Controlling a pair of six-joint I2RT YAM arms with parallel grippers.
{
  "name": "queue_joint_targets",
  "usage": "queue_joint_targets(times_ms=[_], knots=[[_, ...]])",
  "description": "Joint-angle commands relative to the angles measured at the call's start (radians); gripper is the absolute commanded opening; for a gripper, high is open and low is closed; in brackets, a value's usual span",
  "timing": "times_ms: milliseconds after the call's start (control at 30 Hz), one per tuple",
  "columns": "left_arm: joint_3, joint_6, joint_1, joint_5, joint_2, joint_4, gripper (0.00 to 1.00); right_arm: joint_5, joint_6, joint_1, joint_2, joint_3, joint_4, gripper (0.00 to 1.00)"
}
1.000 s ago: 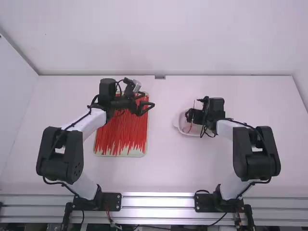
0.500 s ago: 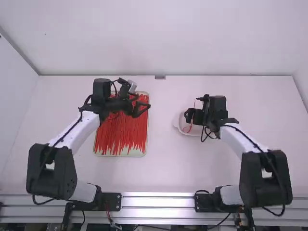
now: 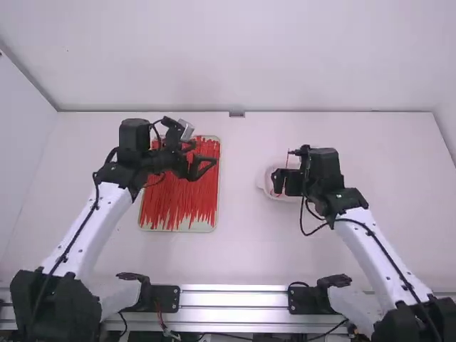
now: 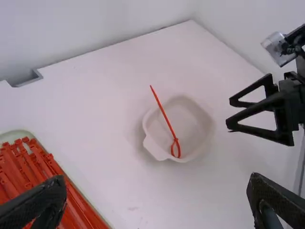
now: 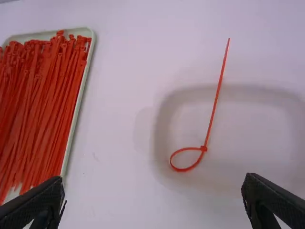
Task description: Fasten the cable tie
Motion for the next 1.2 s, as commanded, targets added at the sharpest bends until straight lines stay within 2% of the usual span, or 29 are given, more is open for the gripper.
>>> queue_joint_targets(times_ms=[0, 233, 400, 700, 900, 1167], knots=[[0.024, 0.002, 0.0, -0.003, -0.024, -0.01, 0.99, 0.03, 0.01, 0.01, -0.026, 0.003, -0.018, 0.99], [-0.008, -0.029, 0.033, -0.032, -0.057, 0.015, 0.96, 0.06, -0.023, -0.025, -0.058, -0.03, -0.004, 0.95], [-0.074, -0.095, 0.092, -0.098, -0.122, 0.08, 0.89, 0.129, -0.092, -0.094, -0.127, -0.099, 0.065, 0.89], [-0.226, -0.121, 0.092, -0.25, -0.274, 0.232, 0.74, 0.156, -0.237, -0.246, -0.291, -0.263, 0.229, 0.72], [-0.351, -0.121, 0.092, -0.375, -0.4, 0.259, 0.62, 0.156, -0.237, -0.246, -0.423, -0.396, 0.362, 0.59], [-0.554, -0.121, 0.092, -0.578, -0.602, 0.259, 0.41, 0.156, -0.237, -0.246, -0.627, -0.599, 0.371, 0.39]])
